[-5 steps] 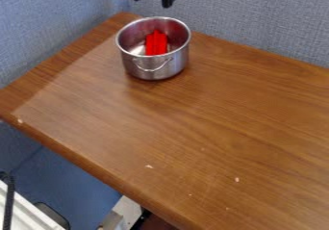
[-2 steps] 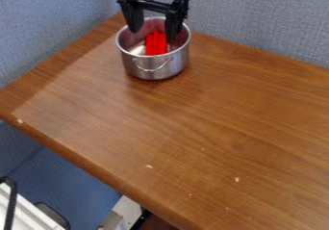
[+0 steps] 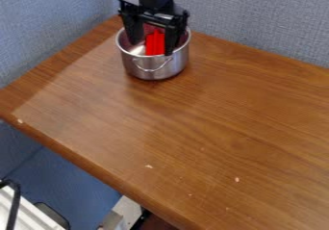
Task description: Move the red object from the metal pot to the table
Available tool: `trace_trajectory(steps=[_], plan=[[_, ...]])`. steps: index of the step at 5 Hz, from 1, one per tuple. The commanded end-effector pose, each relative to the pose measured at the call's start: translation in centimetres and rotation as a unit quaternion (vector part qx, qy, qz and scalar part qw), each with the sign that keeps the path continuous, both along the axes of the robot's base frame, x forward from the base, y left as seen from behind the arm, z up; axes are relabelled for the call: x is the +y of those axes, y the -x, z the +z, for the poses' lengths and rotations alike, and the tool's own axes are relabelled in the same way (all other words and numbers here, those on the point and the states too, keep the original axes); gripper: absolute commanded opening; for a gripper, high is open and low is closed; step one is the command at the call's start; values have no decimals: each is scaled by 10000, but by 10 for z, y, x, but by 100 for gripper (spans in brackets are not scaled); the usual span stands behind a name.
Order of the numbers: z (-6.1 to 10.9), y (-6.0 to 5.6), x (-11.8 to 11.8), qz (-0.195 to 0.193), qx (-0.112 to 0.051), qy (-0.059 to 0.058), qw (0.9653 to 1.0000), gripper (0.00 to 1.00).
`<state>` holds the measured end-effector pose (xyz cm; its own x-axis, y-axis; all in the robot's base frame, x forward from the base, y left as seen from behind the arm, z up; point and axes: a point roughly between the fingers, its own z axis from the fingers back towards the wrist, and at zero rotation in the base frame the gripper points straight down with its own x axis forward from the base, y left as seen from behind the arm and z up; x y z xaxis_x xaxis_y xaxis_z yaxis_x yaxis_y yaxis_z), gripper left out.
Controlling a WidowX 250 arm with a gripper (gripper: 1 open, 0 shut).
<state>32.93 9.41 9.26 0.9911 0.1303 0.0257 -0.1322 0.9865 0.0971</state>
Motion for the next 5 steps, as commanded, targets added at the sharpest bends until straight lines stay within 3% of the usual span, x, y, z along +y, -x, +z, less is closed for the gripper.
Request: trace_trajectory(steps=[1, 4, 5], plan=[[12, -13, 10, -6, -248, -221, 9994, 100], [0, -18, 30, 128, -140, -304, 9994, 100], [-5, -18, 32, 135, -108, -377, 9991, 0]])
